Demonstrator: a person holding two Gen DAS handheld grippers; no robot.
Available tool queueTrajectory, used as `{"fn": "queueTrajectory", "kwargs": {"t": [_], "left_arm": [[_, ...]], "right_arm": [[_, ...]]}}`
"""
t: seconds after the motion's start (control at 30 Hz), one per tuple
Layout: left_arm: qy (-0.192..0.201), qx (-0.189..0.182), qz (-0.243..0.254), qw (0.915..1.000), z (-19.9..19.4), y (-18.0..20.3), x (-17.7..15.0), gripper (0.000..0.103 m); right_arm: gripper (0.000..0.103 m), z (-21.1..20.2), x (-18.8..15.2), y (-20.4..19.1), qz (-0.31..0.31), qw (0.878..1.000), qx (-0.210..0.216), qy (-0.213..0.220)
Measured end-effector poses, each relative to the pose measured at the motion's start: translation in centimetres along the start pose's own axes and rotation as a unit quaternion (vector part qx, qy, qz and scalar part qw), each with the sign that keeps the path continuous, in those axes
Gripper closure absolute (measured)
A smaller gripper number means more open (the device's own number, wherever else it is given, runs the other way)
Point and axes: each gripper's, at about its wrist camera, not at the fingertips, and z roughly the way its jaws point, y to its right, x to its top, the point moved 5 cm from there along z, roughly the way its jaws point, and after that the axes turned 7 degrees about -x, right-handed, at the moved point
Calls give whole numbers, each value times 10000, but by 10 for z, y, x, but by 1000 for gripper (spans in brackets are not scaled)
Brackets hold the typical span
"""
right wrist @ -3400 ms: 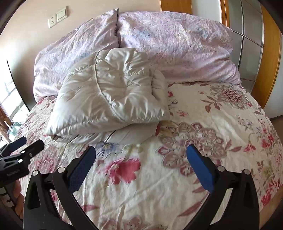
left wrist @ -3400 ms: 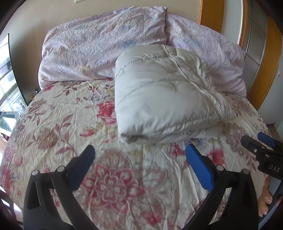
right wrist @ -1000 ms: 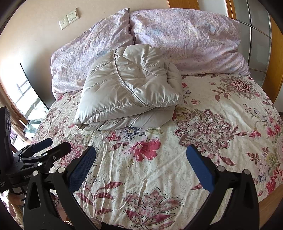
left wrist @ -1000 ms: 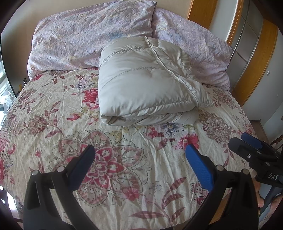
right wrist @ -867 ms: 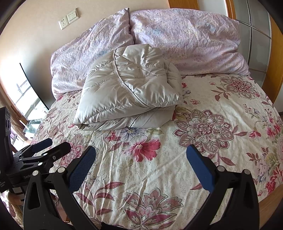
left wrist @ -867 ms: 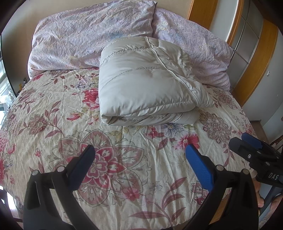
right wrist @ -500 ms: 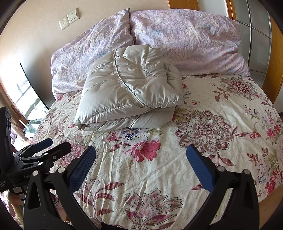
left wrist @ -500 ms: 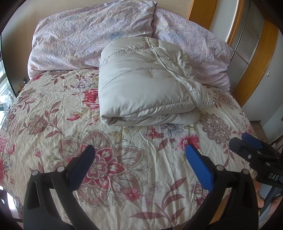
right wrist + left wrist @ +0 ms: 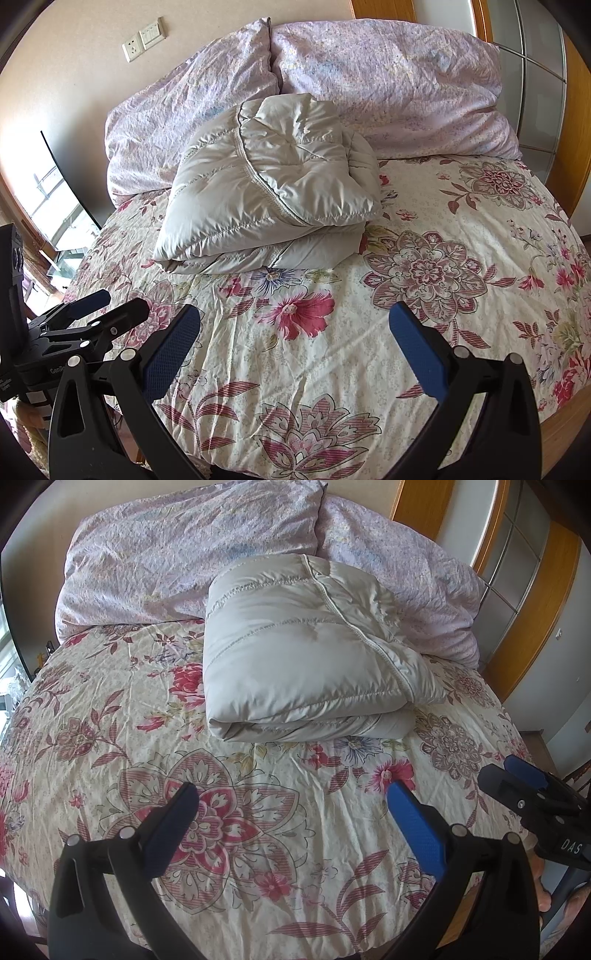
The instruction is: Fold large clothes
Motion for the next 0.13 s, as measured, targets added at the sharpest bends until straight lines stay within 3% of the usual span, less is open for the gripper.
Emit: {"fn": "queueTrajectory", "kwargs": {"t": [0.13], "left_arm": [[-14, -11, -3, 10000, 1, -1, 0, 2]], "right_arm": [[1, 0, 0, 0, 14, 10000, 0, -5]]}}
